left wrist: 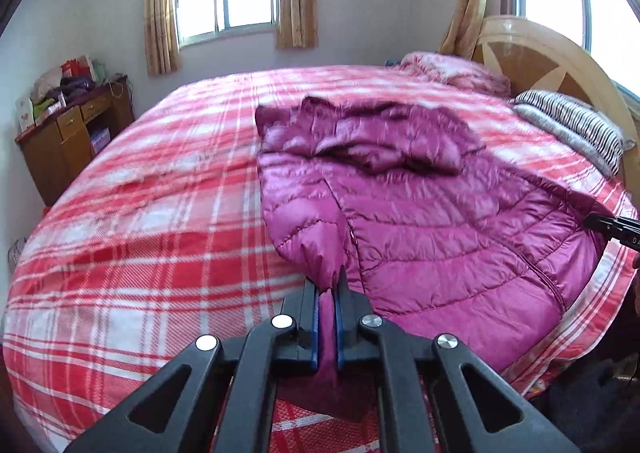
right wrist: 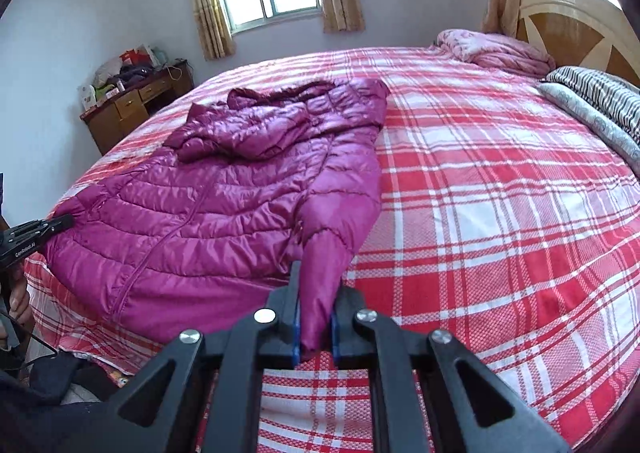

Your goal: Fold large clothes

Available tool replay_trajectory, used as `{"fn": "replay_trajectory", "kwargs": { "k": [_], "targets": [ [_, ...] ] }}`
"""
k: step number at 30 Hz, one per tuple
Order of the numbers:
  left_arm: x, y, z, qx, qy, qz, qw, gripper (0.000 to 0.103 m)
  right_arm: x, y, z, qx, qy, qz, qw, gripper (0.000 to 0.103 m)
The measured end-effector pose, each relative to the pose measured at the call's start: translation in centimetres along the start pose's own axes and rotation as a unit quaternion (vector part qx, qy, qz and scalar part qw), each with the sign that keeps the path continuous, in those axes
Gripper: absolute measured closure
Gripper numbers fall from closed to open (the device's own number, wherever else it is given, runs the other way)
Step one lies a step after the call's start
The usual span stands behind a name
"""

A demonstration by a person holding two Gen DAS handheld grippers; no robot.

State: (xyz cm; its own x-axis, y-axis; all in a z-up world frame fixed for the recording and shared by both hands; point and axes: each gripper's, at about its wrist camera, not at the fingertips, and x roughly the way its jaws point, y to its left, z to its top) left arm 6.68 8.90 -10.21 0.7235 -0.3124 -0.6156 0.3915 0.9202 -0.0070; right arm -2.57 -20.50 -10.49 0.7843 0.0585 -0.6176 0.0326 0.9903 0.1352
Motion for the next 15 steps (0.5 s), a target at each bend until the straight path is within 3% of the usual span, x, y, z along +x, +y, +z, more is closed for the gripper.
{"fn": "replay_trajectory", "kwargs": {
  "k": [9,12,15],
  "targets": [
    [-6.8,1.5,3.7,-0.018,-0.069,-0.014,0.9974,0.099,-7.2,1.6,3.4,-0.009,-0.102,0.018,0.995,0.093],
    [-10.3,1.0,4.9,-0.010,-0.120,-0.008,0.9927,0.099,-9.9,2.2,4.6,-0.015,-0.143,0.017,0.990,0.093],
    [-11.4,1.1,5.8,-0.005,-0.147,0.000,0.9891,0.099,-11.6,2.4,5.6,-0.010,-0.176,0.015,0.984,0.094]
  ]
}}
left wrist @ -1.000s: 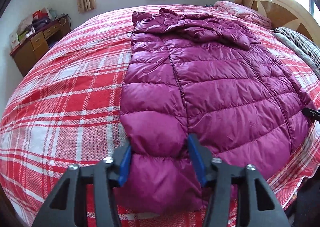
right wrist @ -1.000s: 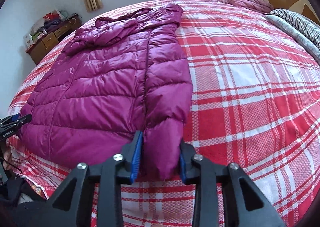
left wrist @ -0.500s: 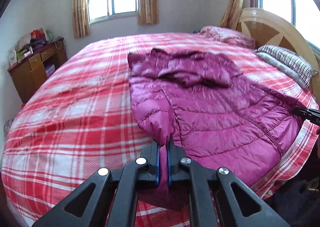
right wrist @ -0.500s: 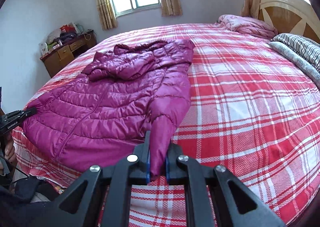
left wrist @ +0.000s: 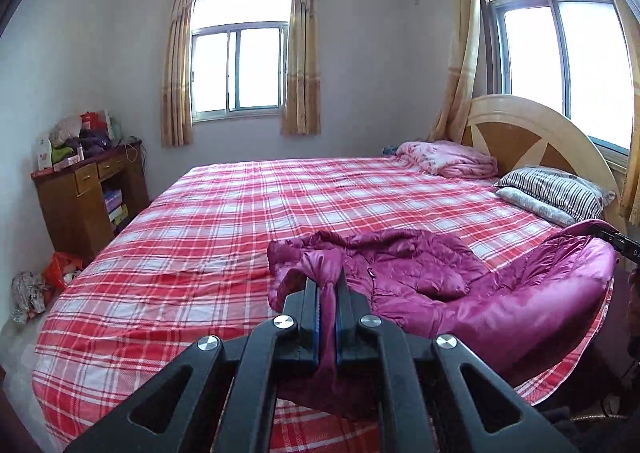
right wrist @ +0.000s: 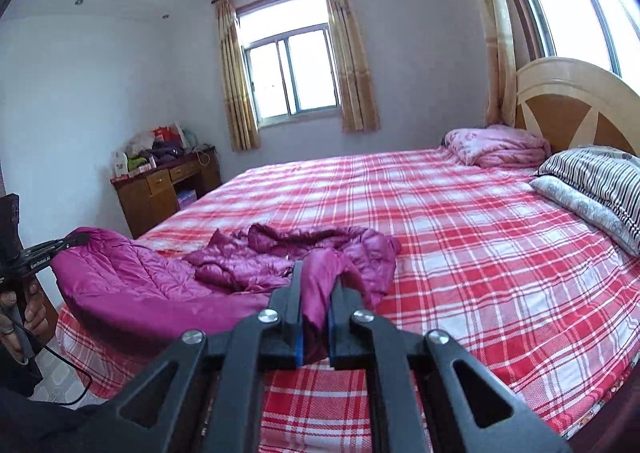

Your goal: Fold large clothes

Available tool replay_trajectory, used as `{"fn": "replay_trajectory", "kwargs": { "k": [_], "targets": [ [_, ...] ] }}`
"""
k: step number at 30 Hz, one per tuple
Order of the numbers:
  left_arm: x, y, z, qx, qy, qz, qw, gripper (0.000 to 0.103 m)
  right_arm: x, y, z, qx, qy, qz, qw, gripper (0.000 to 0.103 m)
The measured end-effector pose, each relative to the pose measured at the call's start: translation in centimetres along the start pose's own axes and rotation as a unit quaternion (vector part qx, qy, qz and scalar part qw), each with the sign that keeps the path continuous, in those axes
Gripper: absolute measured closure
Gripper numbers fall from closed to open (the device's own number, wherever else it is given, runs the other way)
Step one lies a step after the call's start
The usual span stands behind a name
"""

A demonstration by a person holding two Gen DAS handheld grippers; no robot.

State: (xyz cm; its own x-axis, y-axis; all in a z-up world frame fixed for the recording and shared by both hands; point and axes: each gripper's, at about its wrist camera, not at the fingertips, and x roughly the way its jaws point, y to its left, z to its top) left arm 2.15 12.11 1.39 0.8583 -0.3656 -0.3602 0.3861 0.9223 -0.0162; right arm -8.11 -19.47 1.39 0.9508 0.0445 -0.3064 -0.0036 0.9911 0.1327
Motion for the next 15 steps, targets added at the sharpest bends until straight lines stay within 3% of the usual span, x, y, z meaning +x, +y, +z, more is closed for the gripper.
{"fn": "replay_trajectory", "kwargs": {
  "k": [7,15],
  "targets": [
    [10.0,1.7,0.6,0.006,0.060,0.041,0.9973,0.099,7.1,-1.4,1.2,0.001,0.013,-0.037,0.999,0.094],
    [21.2,3.2,1.8,0.028,0.099,0.065,0.9926,0.099,15.7,-3.4,3.4,0.014,0.028,-0.067,0.997,0.094]
  ]
}}
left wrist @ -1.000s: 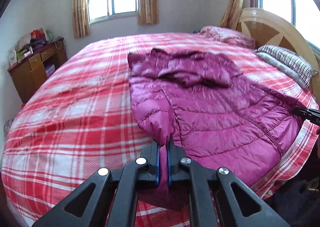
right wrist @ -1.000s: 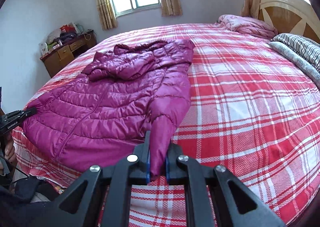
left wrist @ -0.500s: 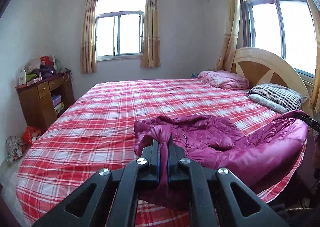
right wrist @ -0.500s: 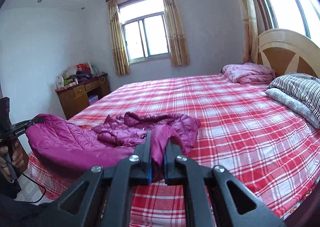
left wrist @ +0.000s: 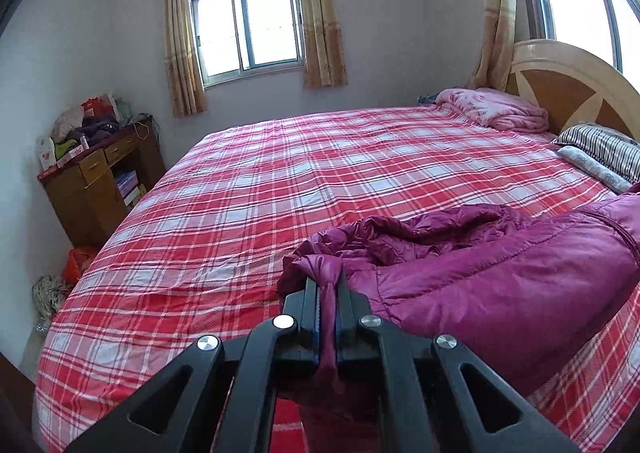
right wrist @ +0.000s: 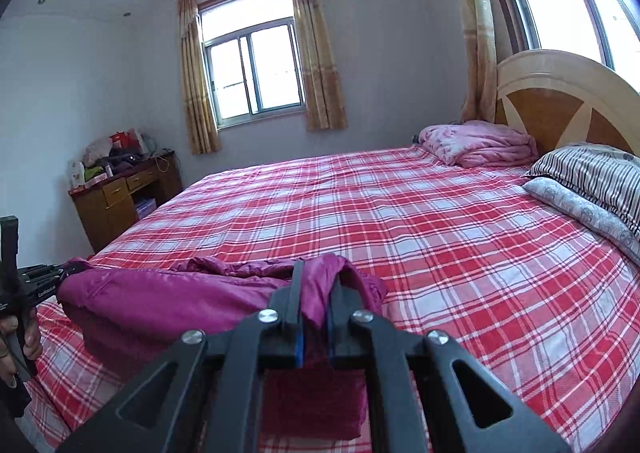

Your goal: Fold large clothes

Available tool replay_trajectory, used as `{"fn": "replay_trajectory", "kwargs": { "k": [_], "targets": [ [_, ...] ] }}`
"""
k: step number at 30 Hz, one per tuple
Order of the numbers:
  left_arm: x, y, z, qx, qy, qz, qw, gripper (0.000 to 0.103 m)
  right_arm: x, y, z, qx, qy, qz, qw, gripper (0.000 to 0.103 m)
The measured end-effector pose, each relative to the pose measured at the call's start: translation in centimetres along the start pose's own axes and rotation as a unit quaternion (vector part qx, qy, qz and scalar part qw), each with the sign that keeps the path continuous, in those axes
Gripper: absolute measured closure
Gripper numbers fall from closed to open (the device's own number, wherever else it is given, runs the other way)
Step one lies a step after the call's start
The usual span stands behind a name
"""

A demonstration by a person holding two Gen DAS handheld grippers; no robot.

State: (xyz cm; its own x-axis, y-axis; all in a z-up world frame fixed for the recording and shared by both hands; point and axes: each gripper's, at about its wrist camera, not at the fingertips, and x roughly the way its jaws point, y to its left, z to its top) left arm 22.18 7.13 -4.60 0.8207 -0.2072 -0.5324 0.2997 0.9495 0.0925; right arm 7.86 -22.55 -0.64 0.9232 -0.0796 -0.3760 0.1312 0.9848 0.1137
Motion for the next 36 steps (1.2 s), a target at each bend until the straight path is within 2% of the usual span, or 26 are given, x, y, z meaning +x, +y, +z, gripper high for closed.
{"fn": "replay_trajectory", "kwargs": {
  "k": [8,10,11,12,13,14,16,18,21,24,31,36],
  "targets": [
    [7.3,0.0,1.2,-0.005,0.037,0.004,0.9993,0.094,7.7,-1.7,-0.1,0.002,0.049,-0.021,0.999,0.094],
    [8.6,0.2,1.3,-0.014,0.042,0.008,0.9990,0.089,9.4,-2.0,-0.4,0.004,0.061,-0.028,0.998,0.094],
    [9.0,0.4,1.5,-0.021,0.042,0.011,0.9988,0.083,10.1,-2.1,-0.5,0.005,0.067,-0.031,0.997,0.094],
    [9.3,0.8,1.6,-0.034,0.038,0.020,0.9985,0.068,10.8,-2.2,-0.6,0.007,0.073,-0.033,0.997,0.094],
    [9.3,1.2,1.8,-0.044,0.028,0.034,0.9981,0.058,11.5,-2.4,-0.7,0.009,0.079,-0.037,0.996,0.094],
    [9.1,1.9,2.0,-0.058,0.009,0.062,0.9963,0.037,12.2,-2.7,-1.0,0.012,0.088,-0.041,0.995,0.094],
    [8.2,3.1,2.3,-0.083,-0.023,0.083,0.9928,0.018,13.5,-3.1,-1.2,0.014,0.100,-0.044,0.994,0.094],
    [7.7,3.4,2.2,-0.087,-0.037,0.073,0.9928,0.018,14.3,-3.1,-1.4,0.009,0.107,-0.048,0.993,0.094],
    [7.3,1.2,1.8,-0.047,-0.043,0.091,0.9938,0.018,15.5,-2.8,-1.3,0.006,0.114,-0.053,0.992,0.094],
    [7.1,-1.1,1.4,-0.018,-0.053,0.090,0.9943,0.018,16.7,-2.7,-1.0,0.009,0.119,-0.057,0.991,0.094],
    [9.7,-5.6,1.1,0.032,-0.042,0.096,0.9940,0.017,18.7,-2.3,0.3,0.021,0.121,-0.058,0.991,0.094],
    [13.0,-6.9,1.8,0.057,-0.031,0.143,0.9876,0.017,20.4,-2.2,0.9,0.026,0.120,-0.060,0.991,0.093]
  ]
}}
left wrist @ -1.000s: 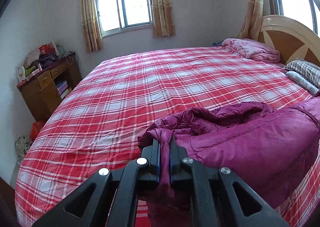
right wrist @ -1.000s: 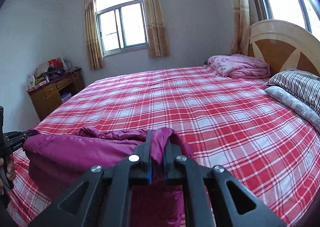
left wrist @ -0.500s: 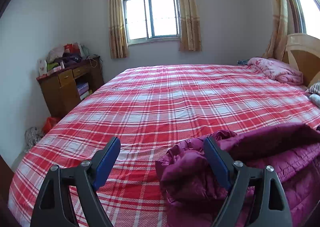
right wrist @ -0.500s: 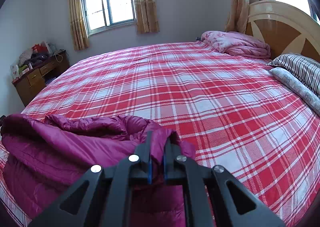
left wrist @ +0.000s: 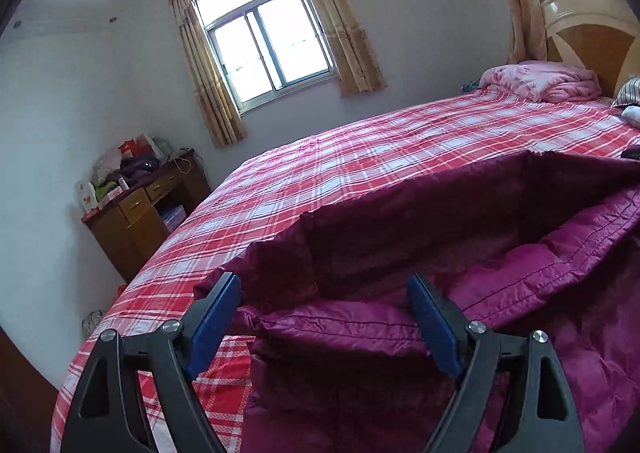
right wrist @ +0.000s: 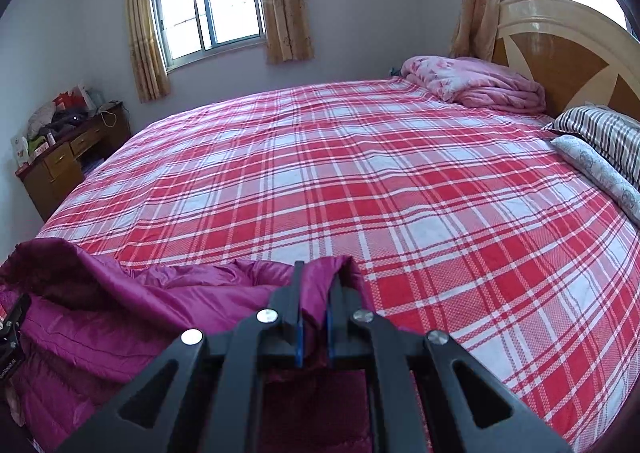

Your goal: Fold large clothes

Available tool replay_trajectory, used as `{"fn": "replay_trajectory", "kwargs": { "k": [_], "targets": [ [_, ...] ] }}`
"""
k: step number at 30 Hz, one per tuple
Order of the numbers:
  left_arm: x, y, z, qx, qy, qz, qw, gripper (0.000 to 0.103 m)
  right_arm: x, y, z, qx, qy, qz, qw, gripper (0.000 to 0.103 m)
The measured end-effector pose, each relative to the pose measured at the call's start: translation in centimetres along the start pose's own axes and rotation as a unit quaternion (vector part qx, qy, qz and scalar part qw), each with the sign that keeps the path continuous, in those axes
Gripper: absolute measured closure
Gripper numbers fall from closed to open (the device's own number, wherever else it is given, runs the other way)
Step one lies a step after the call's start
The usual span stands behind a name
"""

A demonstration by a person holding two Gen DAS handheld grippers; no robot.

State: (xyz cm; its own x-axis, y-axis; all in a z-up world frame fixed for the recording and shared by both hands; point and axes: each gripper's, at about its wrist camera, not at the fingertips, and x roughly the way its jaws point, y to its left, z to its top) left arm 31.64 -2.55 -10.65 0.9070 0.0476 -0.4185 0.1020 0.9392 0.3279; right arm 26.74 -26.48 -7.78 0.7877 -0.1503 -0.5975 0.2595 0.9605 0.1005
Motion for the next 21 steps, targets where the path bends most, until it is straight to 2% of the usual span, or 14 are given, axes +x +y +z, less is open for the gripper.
{"fn": "replay_trajectory", "kwargs": {
  "k": [2,3,4,6,8,10,12,13,15,18,21],
  "targets": [
    [1.7,0.0,0.1,-0.009,0.022,0.010,0.9997,0.017,0.4,-0.2,0.1,0.009,-0.006,-0.001,1.000,0.085],
    [2.4,0.0,0.0,-0.015,0.031,0.012,0.9993,0.017,0.3,-0.2,0.1,0.014,-0.009,-0.003,1.000,0.068],
    [3.1,0.1,-0.1,-0.022,0.040,0.014,0.9988,0.017,0.0,-0.2,0.0,0.020,-0.012,-0.001,1.000,0.043],
    [3.9,0.1,-0.4,-0.031,0.053,0.018,0.9980,0.017,-1.2,0.1,-0.2,0.024,-0.032,0.012,0.999,0.001],
    [4.6,0.1,-0.7,-0.039,0.064,0.021,0.9970,0.017,-2.6,1.6,-0.5,-0.003,-0.052,0.006,0.999,0.003],
    [5.2,0.0,-0.9,-0.044,0.071,0.021,0.9962,0.017,-3.5,3.6,-0.9,-0.037,-0.056,0.005,0.998,0.014],
    [5.6,-0.1,-0.7,-0.047,0.077,0.024,0.9956,0.017,-3.5,5.6,-1.2,-0.063,-0.041,0.027,0.997,0.022],
    [5.8,0.0,-0.6,-0.051,0.078,0.028,0.9952,0.017,-3.1,6.7,-1.5,-0.076,-0.027,0.035,0.996,0.031],
    [6.1,0.5,0.1,-0.060,0.084,0.037,0.9940,0.017,-2.1,8.6,-2.2,-0.102,-0.005,0.050,0.994,0.042],
    [5.7,2.5,1.0,-0.091,0.082,0.055,0.9910,0.017,-0.5,10.2,-3.2,-0.133,0.010,0.044,0.990,0.042],
    [4.4,4.4,1.7,-0.116,0.073,0.070,0.9881,0.017,1.8,10.1,-3.4,-0.133,0.036,0.030,0.990,0.042]
  ]
}}
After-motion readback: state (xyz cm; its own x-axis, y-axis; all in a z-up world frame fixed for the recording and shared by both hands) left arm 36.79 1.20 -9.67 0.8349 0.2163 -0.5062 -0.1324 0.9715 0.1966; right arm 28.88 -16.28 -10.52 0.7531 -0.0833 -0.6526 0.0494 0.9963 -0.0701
